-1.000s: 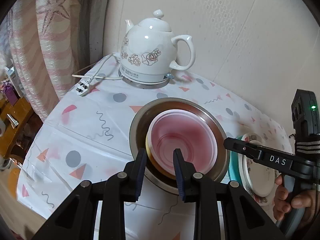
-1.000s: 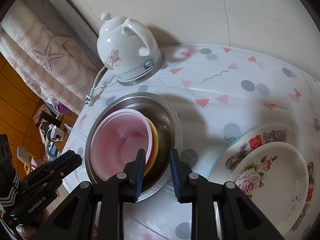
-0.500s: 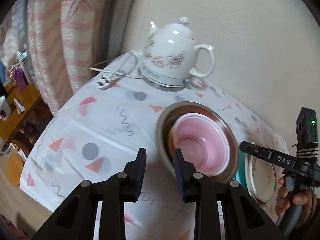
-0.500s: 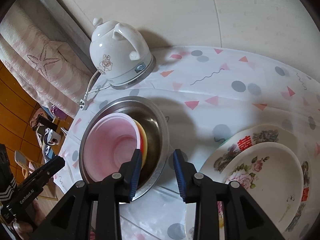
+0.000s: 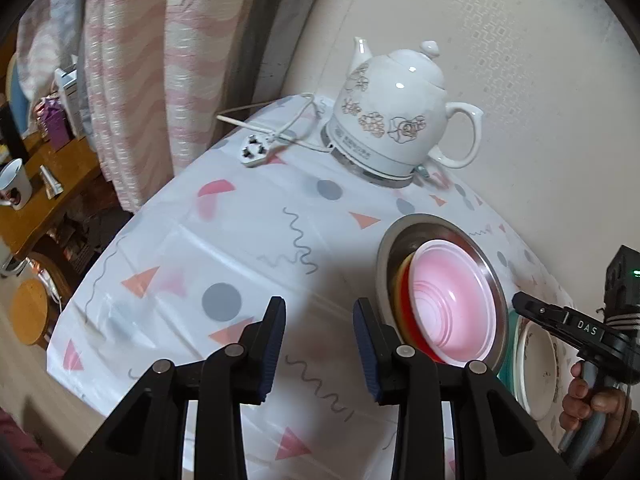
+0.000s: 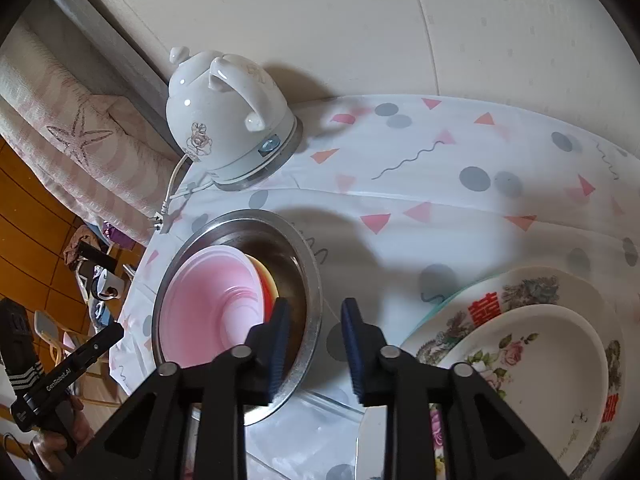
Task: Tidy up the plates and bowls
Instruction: 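Grasp the rim of the steel bowl with both grippers and lift it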
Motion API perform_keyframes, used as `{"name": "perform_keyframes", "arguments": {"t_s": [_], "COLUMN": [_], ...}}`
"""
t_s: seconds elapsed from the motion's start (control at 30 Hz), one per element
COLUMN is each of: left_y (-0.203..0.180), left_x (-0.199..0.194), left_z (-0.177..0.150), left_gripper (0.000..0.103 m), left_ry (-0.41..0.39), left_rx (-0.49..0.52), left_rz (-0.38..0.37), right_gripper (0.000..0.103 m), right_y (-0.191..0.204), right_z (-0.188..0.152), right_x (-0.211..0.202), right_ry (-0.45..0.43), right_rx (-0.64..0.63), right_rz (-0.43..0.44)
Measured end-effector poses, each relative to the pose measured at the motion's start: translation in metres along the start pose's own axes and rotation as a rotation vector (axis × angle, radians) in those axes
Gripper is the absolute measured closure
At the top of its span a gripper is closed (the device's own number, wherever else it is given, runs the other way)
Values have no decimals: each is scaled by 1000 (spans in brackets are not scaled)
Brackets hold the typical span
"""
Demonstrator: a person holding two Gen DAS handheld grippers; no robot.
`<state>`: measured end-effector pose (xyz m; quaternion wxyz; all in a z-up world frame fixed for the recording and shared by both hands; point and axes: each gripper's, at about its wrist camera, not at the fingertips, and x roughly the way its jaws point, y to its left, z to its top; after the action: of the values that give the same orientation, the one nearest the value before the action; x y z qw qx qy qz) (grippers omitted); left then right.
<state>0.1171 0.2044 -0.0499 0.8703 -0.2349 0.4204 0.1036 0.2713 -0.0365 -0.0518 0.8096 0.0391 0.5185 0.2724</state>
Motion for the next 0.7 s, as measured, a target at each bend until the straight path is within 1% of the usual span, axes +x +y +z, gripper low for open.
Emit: {"name": "perform_keyframes", "arguments": {"t_s": [0.07,0.1,0.33,0.4,0.7], "left_y": [-4,-5,-15,-18,-29], "left_x": [3,5,22,26,41], "left_z": [2,3,7,6,10], "left_gripper": [67,68,68,68,70], "left_ry": [2,4,39,48,72], "left_rx": [18,26,74,94,142], "left_rz": [-12,-14,-48,-44,-68], "right_gripper": [83,84,84,84,84], "right_y": [0,-1,-2,-2,1], "right_z": [1,1,2,1,2], "right_x": [4,5,17,20,29], "right_ry": [6,8,39,47,67], "right_rx": [-1,-2,13,13,-2], "right_rz": [-9,-18,-10,-18,-44]}}
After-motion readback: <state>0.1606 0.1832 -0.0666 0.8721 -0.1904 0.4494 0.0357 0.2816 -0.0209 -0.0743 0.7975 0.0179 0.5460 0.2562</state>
